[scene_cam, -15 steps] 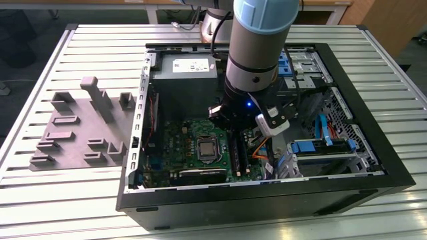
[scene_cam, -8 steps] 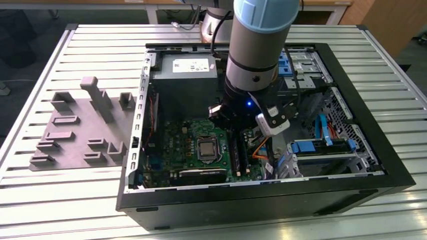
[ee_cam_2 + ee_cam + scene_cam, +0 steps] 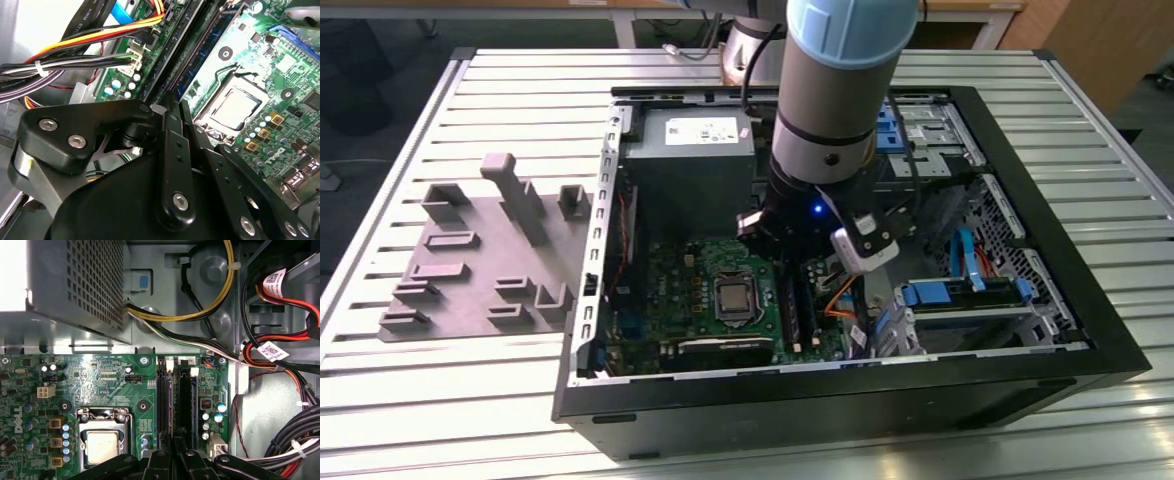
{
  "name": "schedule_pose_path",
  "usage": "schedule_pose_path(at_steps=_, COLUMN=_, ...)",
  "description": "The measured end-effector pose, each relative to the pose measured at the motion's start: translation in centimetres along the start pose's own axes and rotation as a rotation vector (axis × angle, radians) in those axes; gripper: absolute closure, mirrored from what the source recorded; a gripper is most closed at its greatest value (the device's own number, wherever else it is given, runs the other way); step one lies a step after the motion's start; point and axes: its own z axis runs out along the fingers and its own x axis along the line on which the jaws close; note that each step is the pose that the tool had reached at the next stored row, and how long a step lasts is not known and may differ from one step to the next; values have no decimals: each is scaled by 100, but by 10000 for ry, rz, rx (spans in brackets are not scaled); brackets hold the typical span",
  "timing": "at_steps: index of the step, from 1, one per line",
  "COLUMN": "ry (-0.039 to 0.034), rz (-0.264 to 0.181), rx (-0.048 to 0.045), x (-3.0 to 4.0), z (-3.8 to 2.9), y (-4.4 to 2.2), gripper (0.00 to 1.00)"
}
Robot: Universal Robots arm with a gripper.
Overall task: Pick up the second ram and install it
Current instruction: 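Insert the second ram into the second slot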
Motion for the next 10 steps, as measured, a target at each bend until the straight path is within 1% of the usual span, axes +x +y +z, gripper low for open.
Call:
schedule_pose_path(at_steps=6, ry=0, rz=0, rx=1, x=9, z=28, y=0, gripper=86)
schedule_pose_path(at_steps=10, ry=1, rz=0, rx=2, x=9, z=36, y=0, gripper=86)
